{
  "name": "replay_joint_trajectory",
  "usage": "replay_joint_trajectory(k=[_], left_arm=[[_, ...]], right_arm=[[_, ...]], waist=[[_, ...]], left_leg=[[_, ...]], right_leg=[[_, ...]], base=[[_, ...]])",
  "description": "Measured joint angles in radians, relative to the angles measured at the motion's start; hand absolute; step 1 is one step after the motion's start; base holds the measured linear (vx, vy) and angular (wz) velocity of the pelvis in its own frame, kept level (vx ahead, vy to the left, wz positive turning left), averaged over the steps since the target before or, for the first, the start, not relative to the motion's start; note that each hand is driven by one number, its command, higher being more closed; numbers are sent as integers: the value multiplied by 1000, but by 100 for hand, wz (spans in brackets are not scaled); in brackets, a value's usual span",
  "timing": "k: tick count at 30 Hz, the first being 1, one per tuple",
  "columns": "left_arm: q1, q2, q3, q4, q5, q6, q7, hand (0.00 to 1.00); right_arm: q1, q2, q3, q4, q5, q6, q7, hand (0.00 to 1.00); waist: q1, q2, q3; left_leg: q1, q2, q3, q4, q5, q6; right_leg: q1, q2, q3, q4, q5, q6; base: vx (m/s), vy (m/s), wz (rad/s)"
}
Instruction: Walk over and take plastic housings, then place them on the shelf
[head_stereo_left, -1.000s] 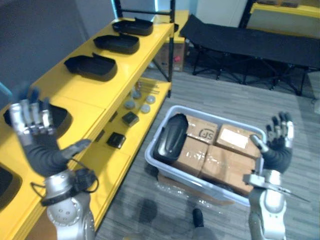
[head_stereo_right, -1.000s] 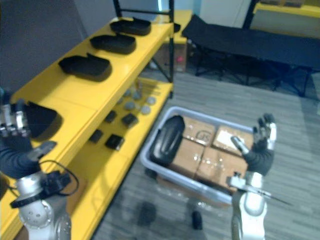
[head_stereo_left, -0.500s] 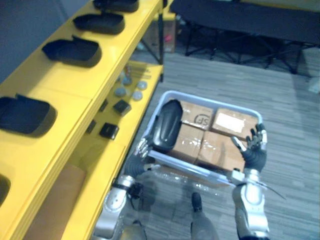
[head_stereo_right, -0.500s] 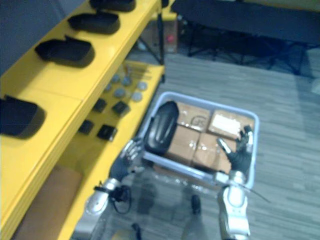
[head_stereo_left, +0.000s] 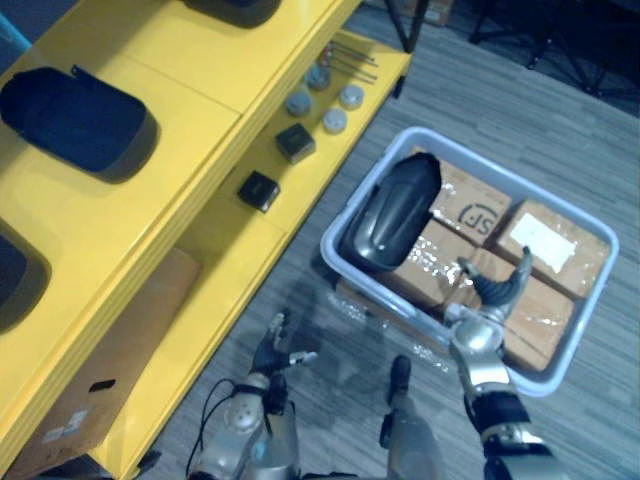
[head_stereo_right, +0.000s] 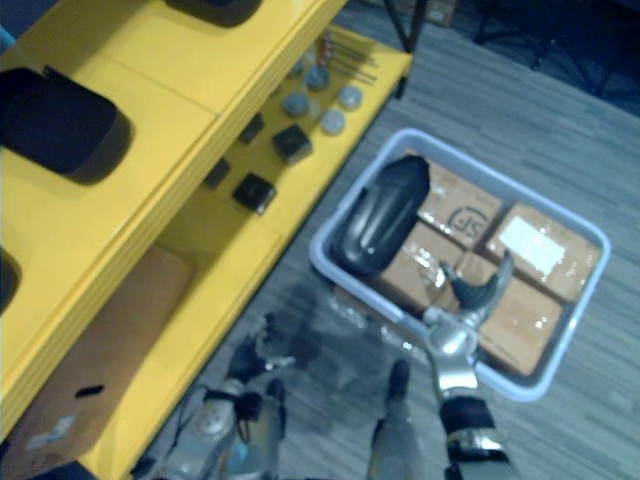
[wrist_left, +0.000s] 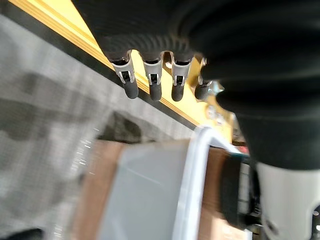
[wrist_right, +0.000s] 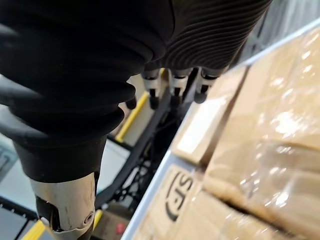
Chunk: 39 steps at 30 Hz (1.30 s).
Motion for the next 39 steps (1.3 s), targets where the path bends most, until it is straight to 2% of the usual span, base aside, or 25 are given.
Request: replay_joint_trajectory(k=[3,10,17,20,24,27,31,35,39], left_arm=[[-1,0,2,50,27,-8,1,0],[-1,-1,13,118,37,-36,-5,0],[-1,-12,40,178,37,-37,-18,0],[-1,-20,41,185,35,-38,-19,0],[-1,-22,47,191,28,-53,-18,0],[-5,-23,48,194,25,-66,-19,0],[-18,-29,48,208,11,-75,-18,0],[-26,-31,43,213,-24,-75,-17,0],[-39,-31,40,218,-55,-77,-16,0]], right_arm=[[-1,-3,8,0,-9,28,0,0],[-21,-3,37,-16,-39,28,5,0],[-36,-4,69,-43,-39,32,105,0],[-57,-4,88,-43,-38,58,140,0],[-80,-4,97,-39,-37,72,149,0],[-105,-12,97,5,-35,117,161,0],[-145,-17,96,67,-22,175,137,0],[-187,-45,87,125,4,204,70,0],[-226,-57,61,153,3,222,33,0]], waist=[[14,-2,1],[17,-16,19],[19,-24,35],[23,-24,37],[24,-21,45],[25,-21,49],[39,-13,55],[38,-1,64],[43,7,78]], left_leg=[[-3,0,-1,0,0,0],[-3,0,-1,0,1,0],[-3,0,-1,0,1,0],[-4,-1,-3,1,1,0],[-9,-1,-12,0,5,-1],[-21,-3,-28,-1,10,-3],[-22,-3,-29,0,11,-3],[-41,-9,-55,1,16,-5],[-55,-10,-66,1,22,-7]], right_leg=[[-2,0,0,0,1,1],[-2,0,0,0,2,1],[-2,0,-1,0,3,0],[-1,0,-2,0,3,0],[0,0,-13,0,3,0],[1,0,-29,0,2,0],[1,-1,-31,0,3,0],[0,-2,-57,0,2,0],[-8,-3,-68,1,2,0]], base=[[-2,1,2],[0,0,0],[0,0,0],[0,0,0],[-4,-7,6],[-2,-9,14],[-3,-3,2],[4,-4,15],[-10,-7,10]])
